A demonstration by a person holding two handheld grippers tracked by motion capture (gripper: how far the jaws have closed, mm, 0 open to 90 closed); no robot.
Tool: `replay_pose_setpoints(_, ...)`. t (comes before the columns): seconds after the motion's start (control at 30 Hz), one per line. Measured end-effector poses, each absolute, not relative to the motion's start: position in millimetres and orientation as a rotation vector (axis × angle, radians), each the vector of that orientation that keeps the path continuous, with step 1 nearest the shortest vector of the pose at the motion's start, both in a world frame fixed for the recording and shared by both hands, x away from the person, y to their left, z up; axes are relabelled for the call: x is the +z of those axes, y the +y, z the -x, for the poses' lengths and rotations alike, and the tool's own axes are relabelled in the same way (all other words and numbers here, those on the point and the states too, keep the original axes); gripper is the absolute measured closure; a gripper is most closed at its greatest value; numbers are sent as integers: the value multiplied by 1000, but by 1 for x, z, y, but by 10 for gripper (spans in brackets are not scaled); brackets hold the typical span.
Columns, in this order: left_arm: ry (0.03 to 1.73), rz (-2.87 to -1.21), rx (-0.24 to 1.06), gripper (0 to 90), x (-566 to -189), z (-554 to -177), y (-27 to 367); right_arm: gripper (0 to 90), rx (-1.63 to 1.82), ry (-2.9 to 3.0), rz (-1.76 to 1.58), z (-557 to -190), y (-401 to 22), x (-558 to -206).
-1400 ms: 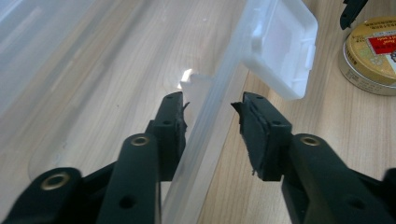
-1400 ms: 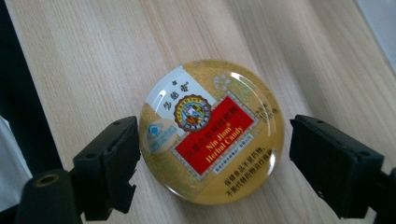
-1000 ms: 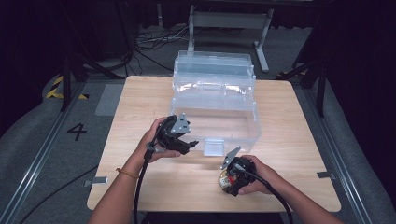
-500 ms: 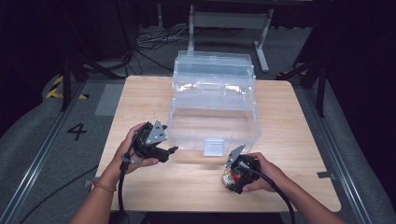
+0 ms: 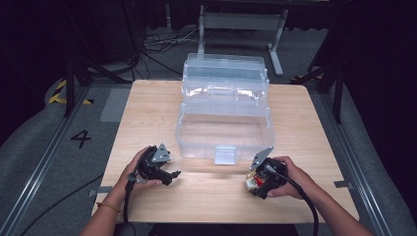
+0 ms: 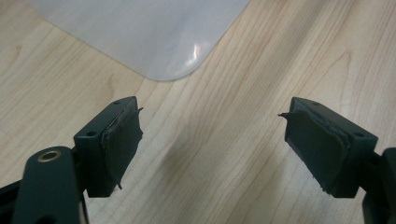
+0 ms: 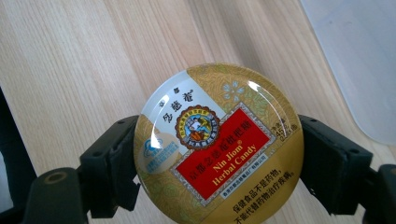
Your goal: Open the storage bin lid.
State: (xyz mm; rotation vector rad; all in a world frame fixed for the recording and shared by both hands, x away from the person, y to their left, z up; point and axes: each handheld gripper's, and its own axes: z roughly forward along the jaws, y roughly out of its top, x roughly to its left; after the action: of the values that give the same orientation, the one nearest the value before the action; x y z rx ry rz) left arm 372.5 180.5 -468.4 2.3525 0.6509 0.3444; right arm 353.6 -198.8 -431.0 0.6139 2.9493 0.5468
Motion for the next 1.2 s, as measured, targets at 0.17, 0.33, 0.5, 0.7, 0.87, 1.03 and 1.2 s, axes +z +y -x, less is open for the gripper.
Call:
replay_pose_setpoints(0.17, 691, -2340, 319, 185, -475, -375, 186, 205, 551, 2926, -626, -353, -212, -423)
replay_pose_setpoints(0.33, 727, -2316, 284, 183, -481, -377, 190, 204, 547, 2901, -651, -353, -225, -412)
replay_pose_setpoints(0.5, 740, -2298, 263, 169, -484, -379, 194, 205, 532, 2870, -666, -354, -241, -396)
replay_pose_setpoints(0.7, 744, -2287, 267, 149, -485, -379, 194, 205, 549, 2839, -683, -355, -253, -383)
replay_pose_setpoints(0.87, 744, -2287, 268, 148, -485, -379, 194, 205, 542, 2815, -655, -359, -261, -374)
replay_pose_setpoints(1.03, 744, -2287, 268, 147, -486, -379, 194, 204, 531, 2789, -639, -368, -269, -364)
replay_pose_setpoints(1.2, 743, -2288, 268, 147, -486, -379, 194, 205, 540, 2747, -626, -379, -275, -350)
